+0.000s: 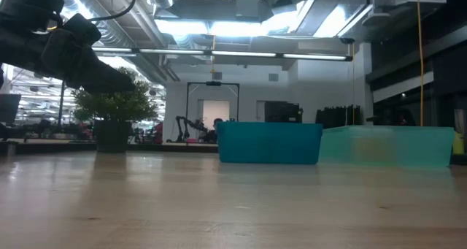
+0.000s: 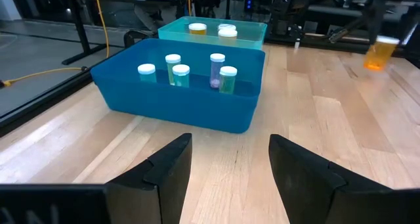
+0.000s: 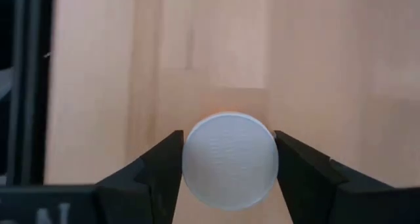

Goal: Pick and place medicine bottles into bin by pill shape (circle, oval)
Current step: Put the large orange pill bottle into the green bin

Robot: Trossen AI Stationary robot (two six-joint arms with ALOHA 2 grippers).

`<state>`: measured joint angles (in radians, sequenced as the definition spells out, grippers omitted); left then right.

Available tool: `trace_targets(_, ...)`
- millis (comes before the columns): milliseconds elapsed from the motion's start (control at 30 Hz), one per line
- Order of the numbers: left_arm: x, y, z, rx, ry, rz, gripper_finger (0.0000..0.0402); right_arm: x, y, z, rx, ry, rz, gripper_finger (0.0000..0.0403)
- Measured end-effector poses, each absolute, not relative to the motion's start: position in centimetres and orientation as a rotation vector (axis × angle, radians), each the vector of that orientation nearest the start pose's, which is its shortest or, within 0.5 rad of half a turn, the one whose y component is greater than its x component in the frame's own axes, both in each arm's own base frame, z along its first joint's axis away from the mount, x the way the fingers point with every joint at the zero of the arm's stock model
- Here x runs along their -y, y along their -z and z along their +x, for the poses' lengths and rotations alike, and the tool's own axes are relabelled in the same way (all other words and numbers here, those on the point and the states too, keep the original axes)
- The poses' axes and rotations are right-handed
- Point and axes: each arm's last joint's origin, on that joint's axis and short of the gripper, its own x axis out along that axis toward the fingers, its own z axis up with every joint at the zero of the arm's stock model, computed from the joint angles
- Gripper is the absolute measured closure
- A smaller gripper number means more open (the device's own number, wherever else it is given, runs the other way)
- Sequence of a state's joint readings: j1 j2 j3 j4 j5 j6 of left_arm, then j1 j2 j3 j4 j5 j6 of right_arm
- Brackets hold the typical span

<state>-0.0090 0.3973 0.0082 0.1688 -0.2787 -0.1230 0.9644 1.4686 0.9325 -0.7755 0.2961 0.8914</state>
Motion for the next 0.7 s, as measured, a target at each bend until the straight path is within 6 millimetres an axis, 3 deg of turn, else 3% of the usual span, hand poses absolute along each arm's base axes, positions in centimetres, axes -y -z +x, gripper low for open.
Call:
trace_targets(333, -0.7, -14.7, 11.9, -0.202, -0.282, -0.09, 0.0207, -16.0, -24.0, 14.4, -1.111, 0.143, 0.08, 0.0195)
trace_targets(700, -0.7, -14.7, 11.9, -0.202, -0.282, -0.09, 0.0207, -10.5, -26.1, 14.1, -1.083, 0.364, 0.095, 0.0194)
